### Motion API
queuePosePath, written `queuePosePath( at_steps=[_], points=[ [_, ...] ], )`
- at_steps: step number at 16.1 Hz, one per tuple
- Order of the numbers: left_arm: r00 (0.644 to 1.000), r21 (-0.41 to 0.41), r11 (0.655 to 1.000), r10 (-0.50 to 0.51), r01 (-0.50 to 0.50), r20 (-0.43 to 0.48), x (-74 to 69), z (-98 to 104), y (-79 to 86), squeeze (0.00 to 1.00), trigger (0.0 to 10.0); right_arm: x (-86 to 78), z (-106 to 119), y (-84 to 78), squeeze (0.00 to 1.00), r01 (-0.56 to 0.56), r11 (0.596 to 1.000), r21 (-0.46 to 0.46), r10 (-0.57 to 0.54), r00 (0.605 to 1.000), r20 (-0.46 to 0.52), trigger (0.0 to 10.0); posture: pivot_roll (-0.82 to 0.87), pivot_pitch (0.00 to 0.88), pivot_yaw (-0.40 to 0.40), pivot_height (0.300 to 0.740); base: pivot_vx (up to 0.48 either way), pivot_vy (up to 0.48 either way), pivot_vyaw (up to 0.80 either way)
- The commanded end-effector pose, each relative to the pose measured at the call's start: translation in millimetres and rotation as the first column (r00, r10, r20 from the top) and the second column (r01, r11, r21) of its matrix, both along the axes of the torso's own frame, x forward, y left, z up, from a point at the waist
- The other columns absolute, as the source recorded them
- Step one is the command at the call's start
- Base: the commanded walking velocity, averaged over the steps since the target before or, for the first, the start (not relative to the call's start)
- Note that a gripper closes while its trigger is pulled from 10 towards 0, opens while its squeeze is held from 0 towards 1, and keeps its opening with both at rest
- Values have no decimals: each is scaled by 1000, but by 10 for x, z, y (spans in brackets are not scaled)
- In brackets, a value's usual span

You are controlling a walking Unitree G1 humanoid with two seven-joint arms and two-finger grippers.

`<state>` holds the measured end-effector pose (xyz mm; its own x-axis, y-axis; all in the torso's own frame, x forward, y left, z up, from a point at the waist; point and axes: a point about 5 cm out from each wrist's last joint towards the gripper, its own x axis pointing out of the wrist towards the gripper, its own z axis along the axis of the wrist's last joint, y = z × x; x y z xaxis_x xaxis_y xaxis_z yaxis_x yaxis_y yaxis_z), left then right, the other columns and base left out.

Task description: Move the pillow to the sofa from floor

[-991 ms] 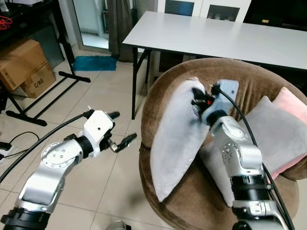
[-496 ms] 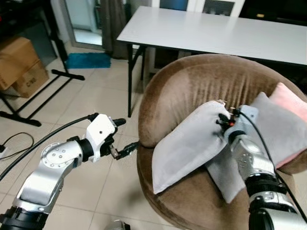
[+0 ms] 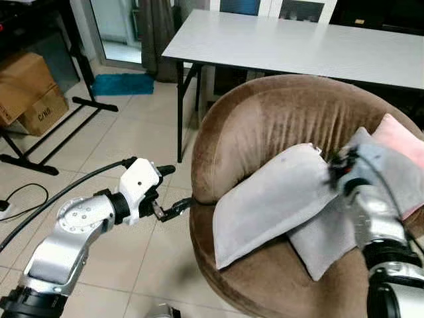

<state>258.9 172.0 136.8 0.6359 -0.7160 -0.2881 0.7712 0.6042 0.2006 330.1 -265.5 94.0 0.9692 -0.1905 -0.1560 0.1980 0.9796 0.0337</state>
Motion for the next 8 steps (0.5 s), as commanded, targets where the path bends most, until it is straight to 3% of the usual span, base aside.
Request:
queuePosePath(
  at_steps=[1,2,3,6,8],
  points=[
    [997,-35,997,67,-66,40,12,50,15,0,10000,-37,85,-46,525,3,1000,-15,-2,999,42,10000,-44,0,-9,740,0,0,0],
    [981,-73,983,176,-170,85,53,77,52,0,10000,-98,139,31,0,-33,999,-31,36,997,71,10000,-44,0,-9,740,0,0,0],
    [964,-79,970,239,-231,113,67,80,76,0,10000,-172,166,183,0,-64,997,-37,68,993,96,10000,-47,0,-13,740,0,0,0],
    [916,-72,929,370,-363,158,75,70,124,0,10000,-425,197,723,0,-86,993,77,75,988,137,10000,-53,0,-10,740,0,0,0],
    [906,-81,918,395,-387,150,87,58,94,0,10000,-501,180,923,0,-120,987,103,106,986,132,10000,-61,0,-2,740,0,-446,0]
  ],
)
